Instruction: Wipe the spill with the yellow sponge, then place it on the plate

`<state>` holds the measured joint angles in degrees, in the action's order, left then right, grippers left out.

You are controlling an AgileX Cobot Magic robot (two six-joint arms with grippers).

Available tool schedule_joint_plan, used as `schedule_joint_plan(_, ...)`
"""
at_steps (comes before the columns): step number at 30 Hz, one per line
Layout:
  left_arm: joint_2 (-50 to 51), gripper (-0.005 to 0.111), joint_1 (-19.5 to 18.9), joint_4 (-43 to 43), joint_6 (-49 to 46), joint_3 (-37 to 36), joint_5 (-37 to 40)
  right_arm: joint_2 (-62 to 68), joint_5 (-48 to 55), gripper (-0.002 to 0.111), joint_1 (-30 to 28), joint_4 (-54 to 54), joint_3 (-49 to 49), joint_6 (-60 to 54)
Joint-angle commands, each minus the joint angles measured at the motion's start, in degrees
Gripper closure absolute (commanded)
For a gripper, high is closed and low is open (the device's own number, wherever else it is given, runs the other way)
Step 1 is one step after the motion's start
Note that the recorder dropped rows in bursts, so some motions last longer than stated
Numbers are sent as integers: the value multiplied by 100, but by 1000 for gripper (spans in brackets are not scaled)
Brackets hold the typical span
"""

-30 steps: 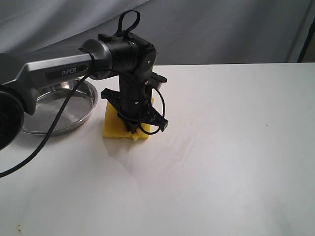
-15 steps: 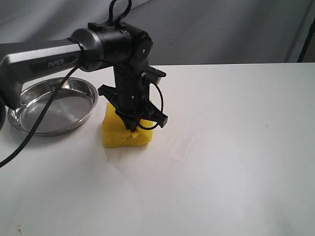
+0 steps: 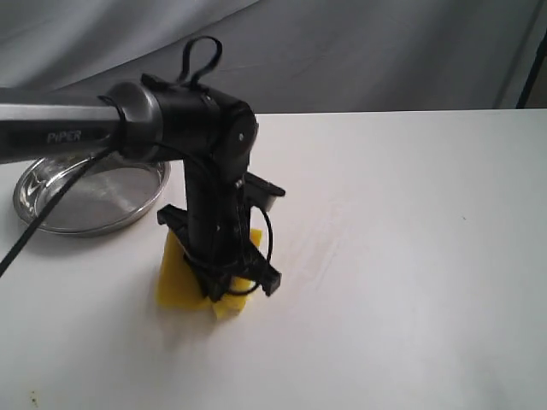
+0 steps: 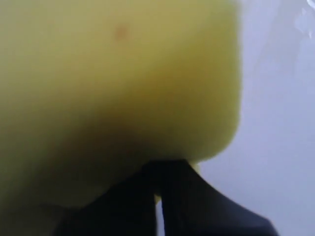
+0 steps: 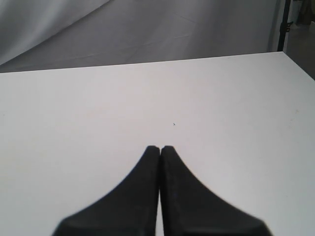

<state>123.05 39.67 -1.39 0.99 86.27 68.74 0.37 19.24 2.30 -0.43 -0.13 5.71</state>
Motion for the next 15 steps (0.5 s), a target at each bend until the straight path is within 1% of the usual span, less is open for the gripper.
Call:
schedule_joint_plan(1,-62,107,643,-220,-135,-402,122,-37,-90,108,-46,-7,13,-54)
schedule_joint_plan(4,-114,107,988,-588,-160,-402,122,-37,-90,108,-46,-7,13,-54)
schedule_joint_plan(7,-231,107,1156,-970,-311,-402,122,-37,-90,108,-46,-7,13,-54)
schedule_joint_plan(9,-295,107,1169,-1250,-415,-402,113,-37,-90,108,-46,-7,13,-54)
schedule_joint_plan(11,-342,107,1169,-1459,-817,-402,-204,-37,-90,108,-46,-7,13,-54)
schedule_joint_plan(13,-339,107,1111,-1323,-861,-402,-615,-37,-90,108,-46,-7,13,-54)
schedule_joint_plan(15,-310,107,954,-1309,-850,-402,-980,-37,-90,108,-46,-7,13,-54)
